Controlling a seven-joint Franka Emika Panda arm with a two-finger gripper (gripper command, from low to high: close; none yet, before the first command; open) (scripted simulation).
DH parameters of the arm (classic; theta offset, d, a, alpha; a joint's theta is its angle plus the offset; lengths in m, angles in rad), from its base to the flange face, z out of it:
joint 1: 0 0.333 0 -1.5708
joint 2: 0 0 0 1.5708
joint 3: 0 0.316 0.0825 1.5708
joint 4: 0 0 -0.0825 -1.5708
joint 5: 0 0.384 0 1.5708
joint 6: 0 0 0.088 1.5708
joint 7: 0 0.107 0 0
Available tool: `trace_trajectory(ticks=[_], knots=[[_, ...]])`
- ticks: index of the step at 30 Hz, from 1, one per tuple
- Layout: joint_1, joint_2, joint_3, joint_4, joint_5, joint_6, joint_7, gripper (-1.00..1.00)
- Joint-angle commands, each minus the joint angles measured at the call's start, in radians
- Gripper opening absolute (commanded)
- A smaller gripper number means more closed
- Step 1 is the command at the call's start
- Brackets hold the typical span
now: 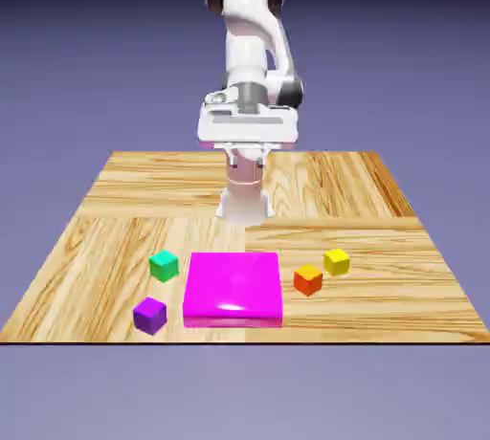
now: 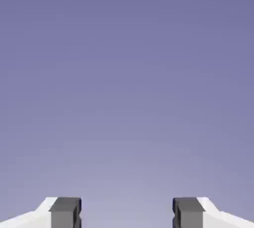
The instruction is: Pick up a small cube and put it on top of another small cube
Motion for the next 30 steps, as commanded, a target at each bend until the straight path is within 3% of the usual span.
trace_trajectory(ticks=[1,24,30], knots=[[0.036,0.028,0.001,-0.007,0.022,0.019,0.001,0.00],[0.870,0.675,0.021,-0.172,0.523,0.457,0.035,0.00],[0.820,0.829,0.040,-0.119,0.441,0.550,0.086,0.00]])
